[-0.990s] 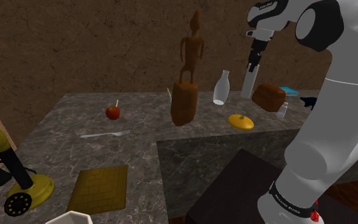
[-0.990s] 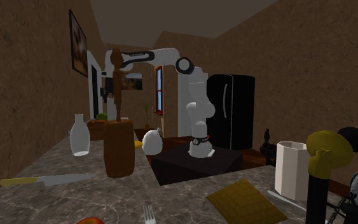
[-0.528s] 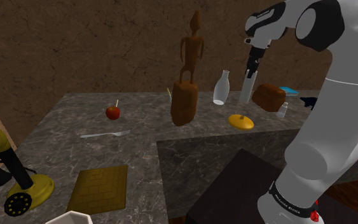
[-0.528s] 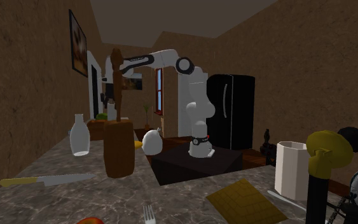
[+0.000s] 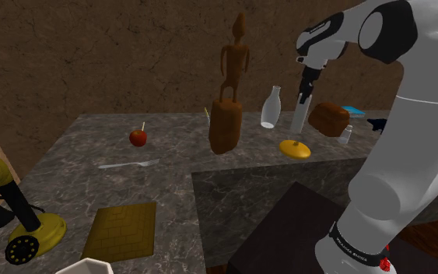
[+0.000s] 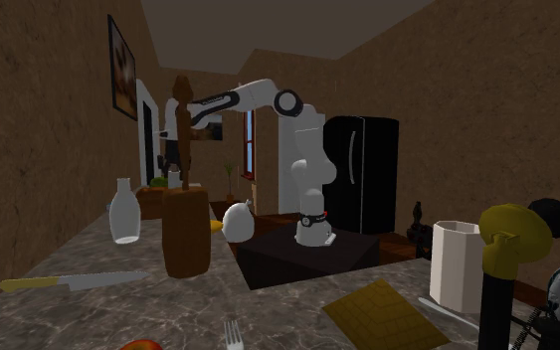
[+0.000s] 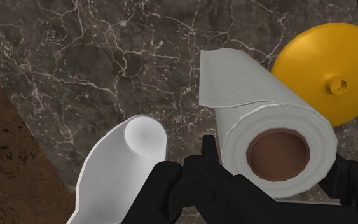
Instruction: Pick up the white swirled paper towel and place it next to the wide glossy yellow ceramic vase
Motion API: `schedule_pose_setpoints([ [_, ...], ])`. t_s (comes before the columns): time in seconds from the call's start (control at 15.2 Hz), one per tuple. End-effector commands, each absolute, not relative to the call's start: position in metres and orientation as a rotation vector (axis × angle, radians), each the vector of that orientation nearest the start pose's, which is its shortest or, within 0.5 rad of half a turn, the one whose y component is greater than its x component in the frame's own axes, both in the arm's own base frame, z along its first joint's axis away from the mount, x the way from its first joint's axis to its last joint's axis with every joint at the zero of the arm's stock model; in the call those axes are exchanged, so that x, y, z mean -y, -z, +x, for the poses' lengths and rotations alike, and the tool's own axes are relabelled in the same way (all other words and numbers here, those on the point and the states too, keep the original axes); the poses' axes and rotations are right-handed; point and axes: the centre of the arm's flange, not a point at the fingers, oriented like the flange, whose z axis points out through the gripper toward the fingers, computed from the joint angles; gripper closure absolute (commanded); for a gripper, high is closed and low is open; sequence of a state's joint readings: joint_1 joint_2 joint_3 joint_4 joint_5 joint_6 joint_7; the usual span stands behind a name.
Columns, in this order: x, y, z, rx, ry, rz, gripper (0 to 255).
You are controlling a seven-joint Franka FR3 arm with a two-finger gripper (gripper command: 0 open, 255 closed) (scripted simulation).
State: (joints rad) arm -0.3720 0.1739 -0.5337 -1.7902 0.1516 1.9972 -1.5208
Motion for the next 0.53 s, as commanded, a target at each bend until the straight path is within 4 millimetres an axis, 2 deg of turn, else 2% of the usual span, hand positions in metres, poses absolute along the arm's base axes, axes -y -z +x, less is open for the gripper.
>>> schedule_pose_setpoints([
  [0.0,0.466,-0.458,0.397,0.887,0.110,-3.051,255],
  [0.46,0.466,-0.421,0.397,0.887,0.110,-3.051,255],
])
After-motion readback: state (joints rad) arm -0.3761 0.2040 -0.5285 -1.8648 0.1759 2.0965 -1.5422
